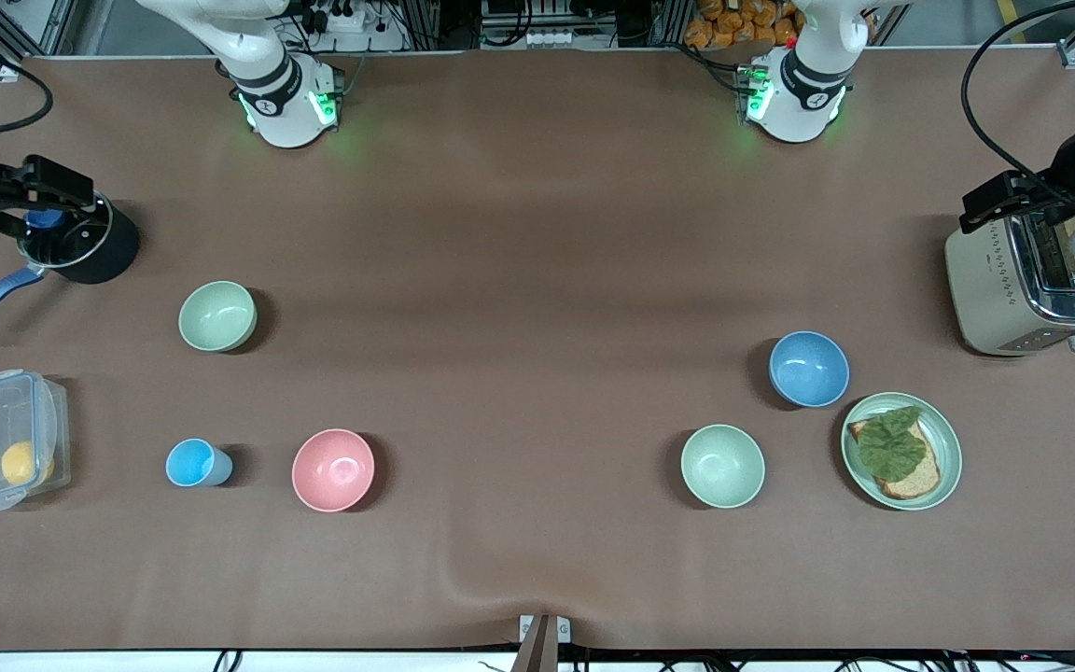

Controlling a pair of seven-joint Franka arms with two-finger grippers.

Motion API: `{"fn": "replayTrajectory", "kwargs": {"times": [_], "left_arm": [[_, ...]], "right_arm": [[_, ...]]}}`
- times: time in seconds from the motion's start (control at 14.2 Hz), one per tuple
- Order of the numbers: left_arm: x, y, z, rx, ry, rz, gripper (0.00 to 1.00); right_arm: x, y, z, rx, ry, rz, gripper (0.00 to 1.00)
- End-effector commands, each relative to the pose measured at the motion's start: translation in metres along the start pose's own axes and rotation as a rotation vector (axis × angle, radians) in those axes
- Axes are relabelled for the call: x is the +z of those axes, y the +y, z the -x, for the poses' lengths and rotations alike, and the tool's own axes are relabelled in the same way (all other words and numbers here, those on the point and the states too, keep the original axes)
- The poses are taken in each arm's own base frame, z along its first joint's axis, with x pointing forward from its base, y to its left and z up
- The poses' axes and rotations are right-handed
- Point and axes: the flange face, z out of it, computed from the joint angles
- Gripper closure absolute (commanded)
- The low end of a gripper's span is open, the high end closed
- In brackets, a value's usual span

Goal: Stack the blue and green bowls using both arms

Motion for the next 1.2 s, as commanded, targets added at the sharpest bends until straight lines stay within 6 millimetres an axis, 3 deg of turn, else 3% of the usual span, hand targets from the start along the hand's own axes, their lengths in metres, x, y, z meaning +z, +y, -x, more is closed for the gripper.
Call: {"fn": "replayTrajectory", "kwargs": {"times": [0.0, 0.21, 0.35, 0.92, 1.13], "left_arm": [[-0.009, -0.002, 0.007, 0.018, 0.004, -0.009, 0.0], [-0.009, -0.002, 0.009, 0.018, -0.004, -0.01, 0.0], [-0.008, -0.003, 0.008, 0.017, -0.005, -0.01, 0.0], [0.013, -0.008, -0.006, -0.008, -0.046, -0.049, 0.0], [0.013, -0.007, -0.006, -0.005, -0.045, -0.049, 0.0]], "right_arm": [[-0.009, 0.03, 0.019, 0.073, -0.026, 0.031, 0.0], [-0.018, 0.079, 0.042, 0.261, -0.044, 0.074, 0.0], [-0.019, 0.105, 0.049, 0.298, -0.042, 0.056, 0.0], [-0.02, 0.12, 0.062, 0.279, -0.072, 0.043, 0.0], [-0.019, 0.136, 0.074, 0.315, -0.096, 0.028, 0.0]]}}
